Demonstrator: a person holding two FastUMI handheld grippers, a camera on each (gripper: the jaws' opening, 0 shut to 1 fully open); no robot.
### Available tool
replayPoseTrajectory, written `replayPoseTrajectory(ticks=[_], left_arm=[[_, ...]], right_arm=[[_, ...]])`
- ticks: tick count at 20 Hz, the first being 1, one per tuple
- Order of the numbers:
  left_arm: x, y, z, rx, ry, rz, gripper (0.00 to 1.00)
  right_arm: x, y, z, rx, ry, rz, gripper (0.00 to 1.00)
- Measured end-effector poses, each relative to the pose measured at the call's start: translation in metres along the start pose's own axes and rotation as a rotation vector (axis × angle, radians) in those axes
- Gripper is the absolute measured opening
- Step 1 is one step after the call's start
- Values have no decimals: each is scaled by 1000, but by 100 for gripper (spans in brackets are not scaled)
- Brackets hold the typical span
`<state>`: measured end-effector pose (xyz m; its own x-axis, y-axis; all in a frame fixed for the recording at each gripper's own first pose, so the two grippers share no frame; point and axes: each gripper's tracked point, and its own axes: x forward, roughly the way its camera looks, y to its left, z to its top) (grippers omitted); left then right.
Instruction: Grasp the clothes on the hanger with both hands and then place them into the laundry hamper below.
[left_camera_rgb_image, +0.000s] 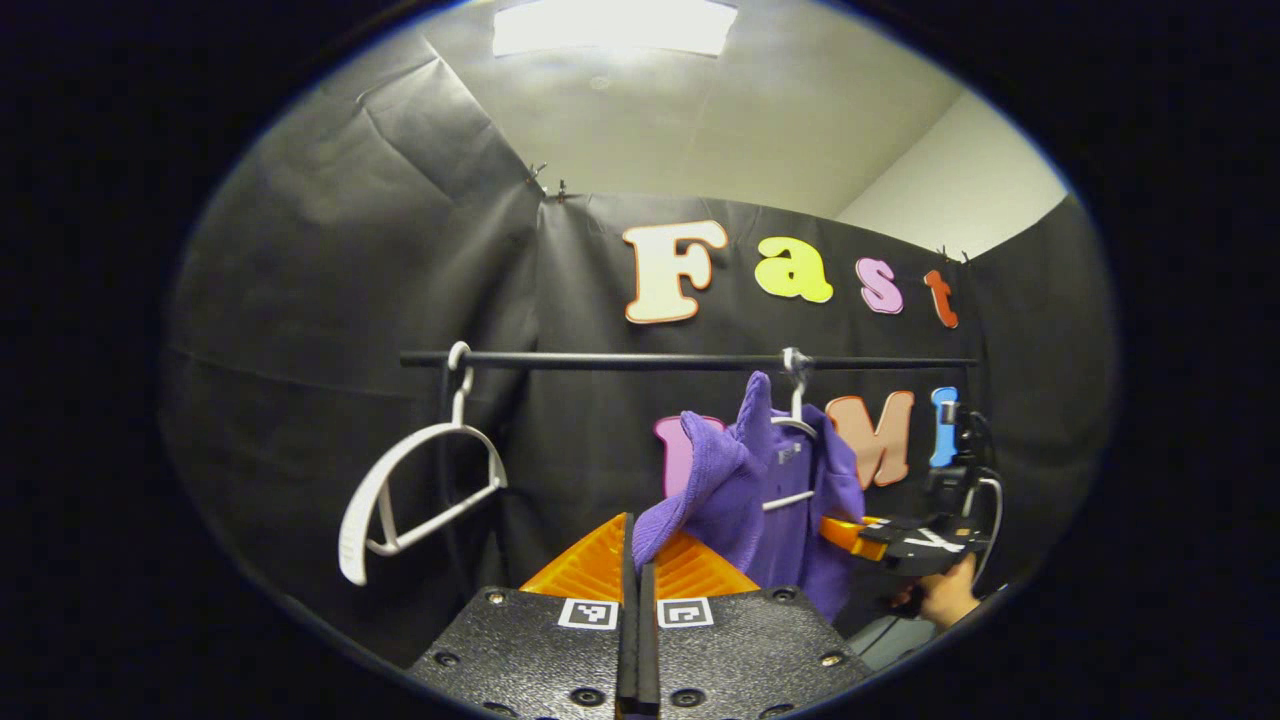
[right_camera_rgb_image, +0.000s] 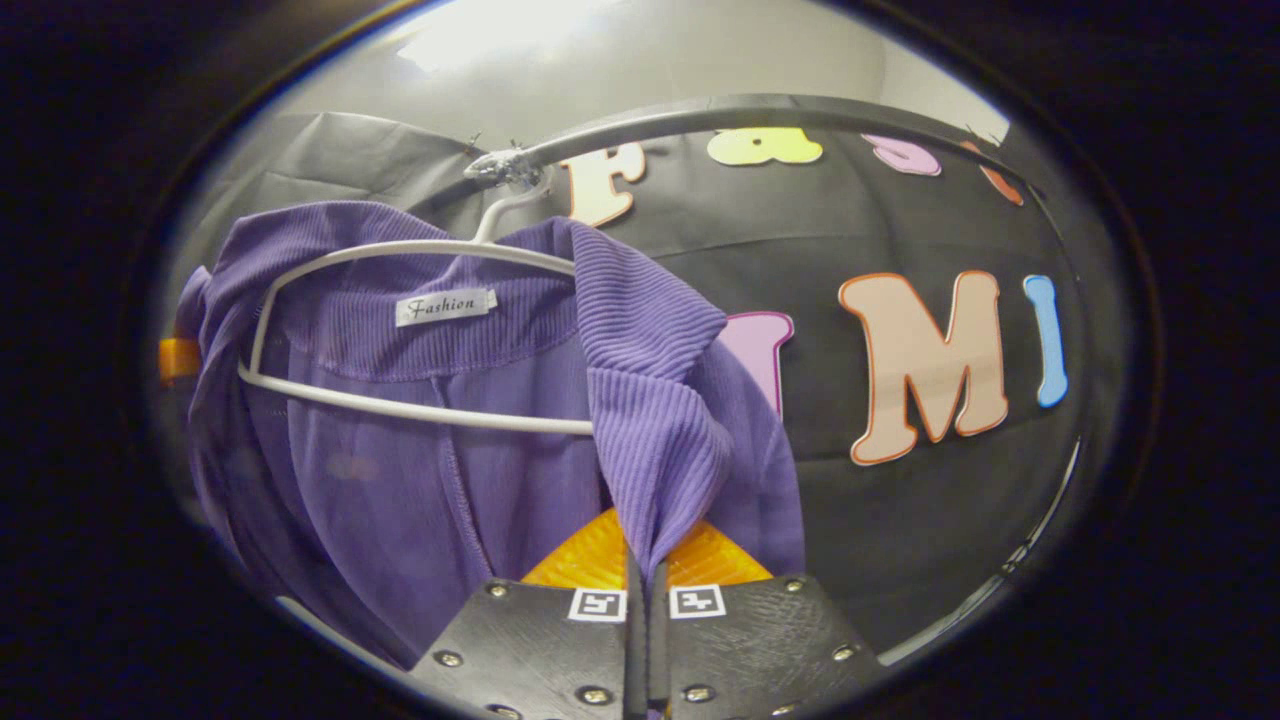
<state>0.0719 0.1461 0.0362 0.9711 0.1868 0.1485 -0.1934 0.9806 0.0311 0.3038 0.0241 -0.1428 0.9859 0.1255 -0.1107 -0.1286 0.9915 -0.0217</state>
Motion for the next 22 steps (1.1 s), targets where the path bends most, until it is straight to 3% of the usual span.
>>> replayPoseTrajectory(ticks=[3,5,10,18,22], left_arm=[[11,32,13,64,-42,112,0],[21,37,15,87,-45,144,0],[38,42,25,82,-60,146,2],[67,43,39,85,-74,146,0],[84,50,53,118,-104,182,0]], right_arm=[[-8,-27,31,8,-81,-109,1],[-10,-43,45,8,-106,-175,1],[-18,-61,84,-30,-198,-257,1],[-14,-74,119,-137,-230,-311,1],[-2,-92,133,-183,-228,-361,2]])
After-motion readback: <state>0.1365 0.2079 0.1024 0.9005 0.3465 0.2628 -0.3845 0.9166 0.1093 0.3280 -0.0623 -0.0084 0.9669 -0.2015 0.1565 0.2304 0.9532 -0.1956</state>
